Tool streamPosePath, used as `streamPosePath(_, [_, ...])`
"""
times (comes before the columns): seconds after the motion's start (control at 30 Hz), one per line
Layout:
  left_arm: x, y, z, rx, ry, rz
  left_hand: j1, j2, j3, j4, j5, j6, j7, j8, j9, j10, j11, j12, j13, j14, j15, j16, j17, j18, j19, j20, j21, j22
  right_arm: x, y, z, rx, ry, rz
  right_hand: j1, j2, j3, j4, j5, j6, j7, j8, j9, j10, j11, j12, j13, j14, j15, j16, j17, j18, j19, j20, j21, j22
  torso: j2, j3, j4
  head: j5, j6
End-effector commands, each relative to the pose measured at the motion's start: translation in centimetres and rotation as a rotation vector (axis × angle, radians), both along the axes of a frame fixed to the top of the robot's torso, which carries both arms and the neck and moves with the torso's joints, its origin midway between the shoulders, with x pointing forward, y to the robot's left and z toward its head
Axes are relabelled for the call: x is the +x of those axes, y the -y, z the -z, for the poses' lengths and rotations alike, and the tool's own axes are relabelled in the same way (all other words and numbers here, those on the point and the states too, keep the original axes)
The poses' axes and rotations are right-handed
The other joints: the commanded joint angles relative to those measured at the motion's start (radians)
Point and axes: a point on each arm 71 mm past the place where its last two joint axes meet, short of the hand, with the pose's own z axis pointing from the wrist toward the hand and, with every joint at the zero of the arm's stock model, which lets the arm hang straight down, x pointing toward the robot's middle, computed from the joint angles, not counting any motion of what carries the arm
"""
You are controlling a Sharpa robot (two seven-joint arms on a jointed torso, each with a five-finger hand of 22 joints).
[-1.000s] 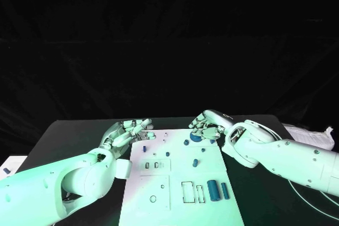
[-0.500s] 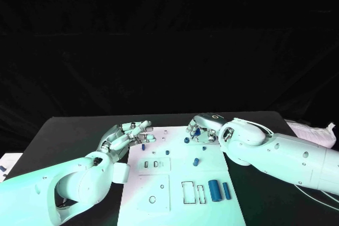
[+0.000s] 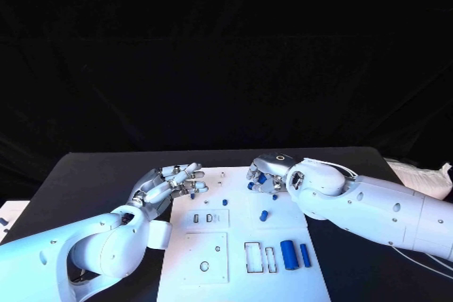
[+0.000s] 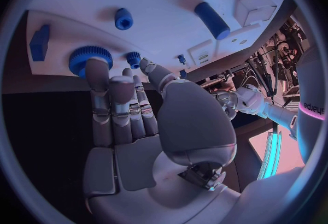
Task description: Assemble the parts on the task board
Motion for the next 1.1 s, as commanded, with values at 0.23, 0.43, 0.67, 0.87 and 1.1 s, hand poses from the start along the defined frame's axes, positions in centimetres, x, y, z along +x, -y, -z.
streamPosePath(0.23, [-0.2,0.4,-0.3,-0.019,0.0,0.028,0.008,0.003,0.001,-0.005,0.005,0.002,0.001,-0.004,-0.001,0.003,0.0,-0.005,-0.001,-0.003,0.003,-0.006,0.002,0.011,0.006,0.001,0.001,-0.001,0.3,-0.2,0.3,-0.069,-0.007,0.006,0.008,-0.004,0.014,0.022,-0.002,0.002,-0.003,-0.001,0.003,0.004,0.001,0.0,0.001,0.042,0.006,0.098,0.101,-0.024,0.033,0.001,0.087,0.11,0.017,-0.0053,0.0066,-0.006,0.0])
streamPosePath(0.43, [-0.3,0.3,-0.3,-0.019,-0.001,0.029,0.008,0.003,0.001,-0.005,0.005,0.002,0.001,-0.004,-0.001,0.003,0.0,-0.005,-0.001,-0.003,0.003,-0.006,0.002,0.011,0.006,0.001,0.001,-0.001,0.3,-0.1,0.4,-0.087,-0.01,0.012,0.014,0.0,0.027,0.03,-0.003,0.016,-0.006,0.002,0.005,0.022,-0.003,0.001,0.002,0.045,0.004,0.154,0.16,-0.032,0.05,0.0,0.136,0.172,0.023,-0.0058,0.0103,-0.01,-0.001])
streamPosePath(0.67, [-0.3,0.3,-0.3,-0.018,-0.003,0.029,0.008,0.003,0.001,-0.006,0.005,0.002,0.001,-0.005,-0.001,0.002,0.001,-0.006,-0.001,-0.005,0.004,-0.008,0.002,0.011,0.005,0.002,0.0,-0.002,0.3,-0.3,0.3,-0.081,0.0,0.005,0.017,0.006,0.038,0.043,-0.009,0.046,-0.013,0.01,0.009,0.054,-0.012,0.005,0.004,0.047,-0.002,0.212,0.223,-0.043,0.071,-0.004,0.192,0.247,0.028,-0.0061,0.0129,-0.011,-0.002])
streamPosePath(0.87, [-0.3,0.3,-0.3,-0.017,-0.005,0.03,0.008,0.003,0.001,-0.006,0.005,0.002,0.001,-0.005,-0.001,0.002,0.001,-0.006,-0.001,-0.005,0.004,-0.008,0.002,0.011,0.005,0.002,0.0,-0.002,0.2,-0.5,-0.3,-0.027,0.059,0.0,0.032,0.029,0.054,0.054,-0.045,0.092,-0.027,0.026,0.022,0.102,-0.028,0.009,0.009,0.049,-0.016,0.267,0.283,-0.056,0.101,-0.012,0.258,0.34,0.029,-0.008,0.0162,-0.013,0.0])
streamPosePath(1.1, [-0.3,0.2,-0.3,-0.015,-0.008,0.028,0.009,0.004,0.001,-0.007,0.005,0.002,0.002,-0.006,-0.001,0.002,0.001,-0.008,-0.001,-0.005,0.004,-0.009,0.003,0.011,0.005,0.002,0.0,-0.003,-0.2,-0.7,-1.1,0.047,0.12,0.001,0.033,0.035,0.063,0.065,-0.054,0.107,-0.032,0.029,0.031,0.122,-0.034,0.005,0.009,0.045,-0.022,0.283,0.295,-0.06,0.105,-0.013,0.28,0.367,0.031,-0.0096,0.0187,-0.013,0.005])
